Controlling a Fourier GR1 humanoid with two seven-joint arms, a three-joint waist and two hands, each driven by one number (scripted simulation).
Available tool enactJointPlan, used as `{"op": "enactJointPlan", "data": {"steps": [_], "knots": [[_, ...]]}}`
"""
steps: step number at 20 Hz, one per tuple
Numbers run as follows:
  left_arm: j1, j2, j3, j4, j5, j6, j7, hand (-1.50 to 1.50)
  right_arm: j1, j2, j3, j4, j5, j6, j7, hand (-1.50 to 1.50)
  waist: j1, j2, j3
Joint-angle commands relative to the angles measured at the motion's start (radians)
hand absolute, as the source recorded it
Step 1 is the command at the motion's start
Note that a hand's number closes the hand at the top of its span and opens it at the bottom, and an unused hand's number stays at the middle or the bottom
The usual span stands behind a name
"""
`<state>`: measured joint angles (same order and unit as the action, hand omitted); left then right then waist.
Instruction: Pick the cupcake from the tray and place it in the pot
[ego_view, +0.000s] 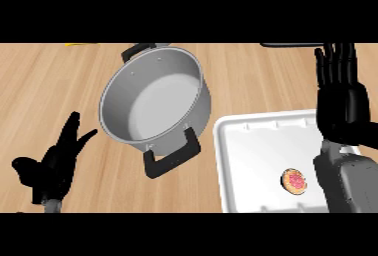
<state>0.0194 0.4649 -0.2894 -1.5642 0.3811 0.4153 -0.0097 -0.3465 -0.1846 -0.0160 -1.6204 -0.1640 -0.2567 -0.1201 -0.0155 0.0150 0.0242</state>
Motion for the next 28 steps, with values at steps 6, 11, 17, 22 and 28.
{"op": "enactJointPlan", "data": {"steps": [6, 11, 17, 22, 28], "knots": [[0.024, 0.18, 0.083, 0.053, -0.109, 0.035, 0.01, 0.0, 0.45, -0.192, -0.07, 0.16, -0.013, 0.106, 0.242, 1.5, -0.041, -0.015, -0.021], [0.058, 0.189, 0.085, 0.069, -0.068, -0.022, 0.029, 0.0, 0.621, -0.33, -0.068, 0.048, 0.401, -0.132, -0.128, -1.5, -0.056, -0.027, -0.024], [-0.028, 0.129, 0.062, 0.101, -0.133, -0.036, 0.062, 0.0, 0.903, -0.278, -0.103, -0.214, 0.342, -0.09, -0.168, -1.5, -0.006, -0.017, -0.025], [0.039, 0.138, 0.081, 0.049, -0.124, -0.057, 0.028, 0.0, 0.915, -0.418, -0.11, -0.309, 0.378, 0.056, 0.062, -1.5, 0.014, -0.015, -0.026], [-0.012, 0.132, 0.065, 0.073, -0.161, -0.065, 0.052, 0.0, 0.751, -0.534, -0.019, -0.434, 0.425, 0.232, 0.453, -1.5, 0.036, -0.009, -0.027]]}}
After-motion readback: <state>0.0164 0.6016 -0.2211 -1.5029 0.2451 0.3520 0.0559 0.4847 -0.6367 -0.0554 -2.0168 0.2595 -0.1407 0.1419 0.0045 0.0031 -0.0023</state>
